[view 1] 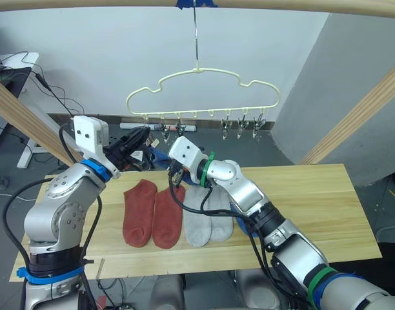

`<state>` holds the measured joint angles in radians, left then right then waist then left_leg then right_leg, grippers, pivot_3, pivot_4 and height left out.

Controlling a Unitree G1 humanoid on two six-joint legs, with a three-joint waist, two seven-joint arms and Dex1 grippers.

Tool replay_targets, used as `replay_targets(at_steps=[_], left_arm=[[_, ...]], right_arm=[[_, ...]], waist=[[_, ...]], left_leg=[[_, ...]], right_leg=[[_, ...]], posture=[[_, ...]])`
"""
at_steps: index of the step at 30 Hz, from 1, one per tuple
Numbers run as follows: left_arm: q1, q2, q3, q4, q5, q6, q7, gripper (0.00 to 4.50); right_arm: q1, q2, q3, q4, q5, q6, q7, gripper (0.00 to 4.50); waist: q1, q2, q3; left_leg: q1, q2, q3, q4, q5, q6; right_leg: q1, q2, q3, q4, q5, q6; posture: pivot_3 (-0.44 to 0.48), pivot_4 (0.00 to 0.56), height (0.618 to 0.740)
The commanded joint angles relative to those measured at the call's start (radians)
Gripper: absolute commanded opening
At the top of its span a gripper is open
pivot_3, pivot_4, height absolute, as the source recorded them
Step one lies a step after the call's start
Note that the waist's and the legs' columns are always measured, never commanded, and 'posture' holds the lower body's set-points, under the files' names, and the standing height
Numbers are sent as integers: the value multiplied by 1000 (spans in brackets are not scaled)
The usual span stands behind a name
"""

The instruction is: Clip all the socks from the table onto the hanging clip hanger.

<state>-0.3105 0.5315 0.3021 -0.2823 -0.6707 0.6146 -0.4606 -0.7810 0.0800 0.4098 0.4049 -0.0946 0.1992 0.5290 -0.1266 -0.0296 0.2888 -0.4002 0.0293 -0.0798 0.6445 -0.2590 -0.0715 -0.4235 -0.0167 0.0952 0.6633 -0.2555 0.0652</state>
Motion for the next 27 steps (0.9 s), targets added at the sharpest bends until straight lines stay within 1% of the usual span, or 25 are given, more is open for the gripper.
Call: replay_targets(at_steps=[1,11,13,14,18,22,25,27], left_arm=[[18,-5,10,-27,-4,6,13,0],[26,-9,17,-23,-2,5,26,0],[25,-12,25,-18,-8,4,28,710],[26,-11,27,-16,-8,3,28,929],[30,-8,30,-15,-9,4,28,2233],[39,0,30,-18,-13,11,22,3406],[44,1,32,-20,-10,6,19,3406],[48,1,30,-24,-3,0,21,3444]], right_arm=[[-38,36,-27,-13,17,-39,-16,22],[-38,67,-48,-22,21,-40,-14,22],[-37,69,-48,-24,21,-39,-12,0],[-36,70,-48,-25,21,-39,-11,0],[-33,74,-45,-28,20,-38,-10,0],[-32,82,-46,-29,25,-37,-13,0],[-27,84,-44,-45,38,-24,1,0],[-22,82,-44,-55,46,-13,5,556]], waist=[[-1,0,0],[0,0,0],[0,0,0],[0,0,0],[1,0,0],[7,0,0],[9,0,0],[11,0,0]], left_leg=[[0,0,0,0,0,0],[0,0,0,0,0,0],[0,0,0,0,0,0],[0,0,0,0,0,0],[0,0,0,0,0,0],[0,0,0,0,0,0],[0,0,0,0,0,0],[0,0,0,0,0,0]], right_leg=[[0,0,0,0,0,0],[0,0,0,1,0,0],[0,0,0,1,0,0],[0,0,0,1,0,0],[0,0,0,1,0,0],[0,0,0,1,0,0],[0,0,0,1,0,0],[0,0,0,1,0,0]], posture=[[-70,261,740],[-68,260,740],[-68,260,740],[-68,260,740],[-68,260,740],[-67,259,740],[-67,259,740],[-64,257,740]])
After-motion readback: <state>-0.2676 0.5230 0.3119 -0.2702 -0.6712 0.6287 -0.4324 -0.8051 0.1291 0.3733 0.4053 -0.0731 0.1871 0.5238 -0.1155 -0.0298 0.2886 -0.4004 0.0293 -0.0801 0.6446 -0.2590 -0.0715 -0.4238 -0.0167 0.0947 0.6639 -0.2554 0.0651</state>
